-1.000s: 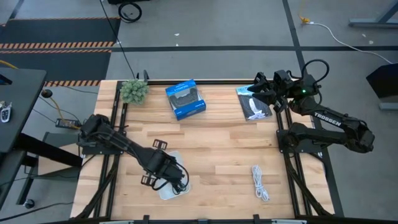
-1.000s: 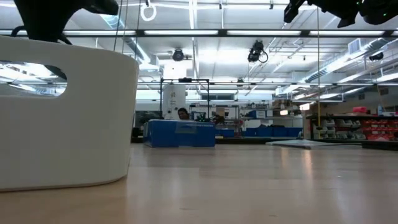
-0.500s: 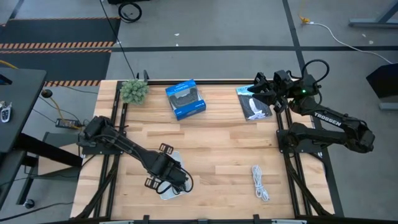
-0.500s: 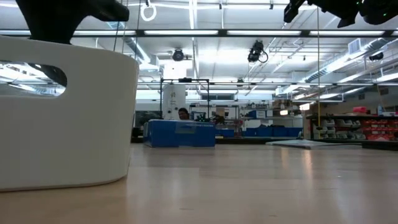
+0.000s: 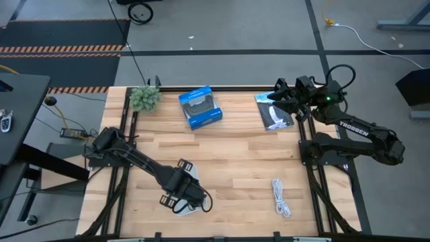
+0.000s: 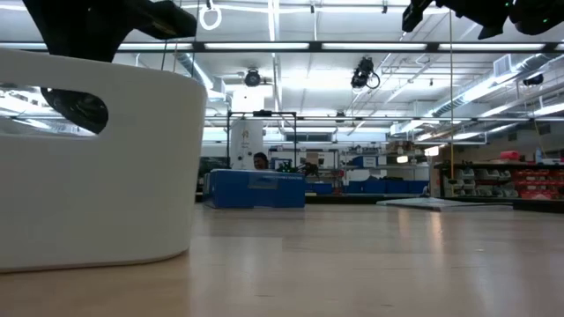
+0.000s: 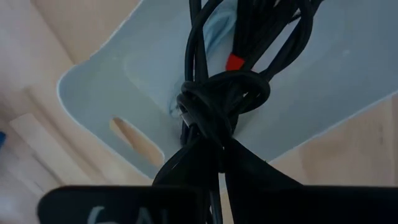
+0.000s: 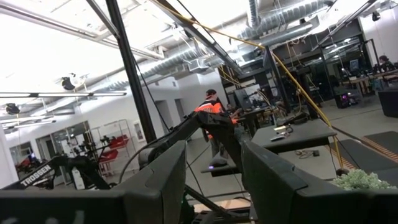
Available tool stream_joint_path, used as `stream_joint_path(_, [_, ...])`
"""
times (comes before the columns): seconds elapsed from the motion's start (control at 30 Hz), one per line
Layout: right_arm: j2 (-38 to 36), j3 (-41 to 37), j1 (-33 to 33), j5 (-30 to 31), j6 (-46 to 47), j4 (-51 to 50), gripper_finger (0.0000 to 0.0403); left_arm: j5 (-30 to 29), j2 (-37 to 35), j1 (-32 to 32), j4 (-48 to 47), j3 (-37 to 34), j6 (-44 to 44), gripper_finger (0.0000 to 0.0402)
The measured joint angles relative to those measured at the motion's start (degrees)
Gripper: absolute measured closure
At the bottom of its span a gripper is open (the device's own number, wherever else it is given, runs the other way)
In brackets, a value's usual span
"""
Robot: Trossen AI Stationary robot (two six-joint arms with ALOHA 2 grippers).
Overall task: Pick and place USB-C Cables
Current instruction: Put the black charger cable into the bin
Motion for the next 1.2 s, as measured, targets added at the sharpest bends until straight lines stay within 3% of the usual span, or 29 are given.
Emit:
stream_joint_path(0.2, [0.0, 0.0, 0.0, -0.2, 0.0, 0.0, 0.0241, 0.0, 0.0, 0.1, 1.2, -0.2, -0.1, 0.0365])
stream_joint_path(0.67, [0.0, 0.0, 0.0, -0.2, 0.0, 0.0, 0.0241, 0.0, 0.0, 0.4, 9.0, -10.7, -0.3, 0.0349])
stream_joint_path(0.97, [0.0, 0.0, 0.0, -0.2, 0.0, 0.0, 0.0241, 0.0, 0.0, -0.1, 10.2, -13.3, -1.6, 0.0243])
stream_joint_path(1.2, [0.0, 0.0, 0.0, -0.2, 0.0, 0.0, 0.0241, -0.1, 0.0, 0.9, 2.2, -6.6, -4.2, 0.0187])
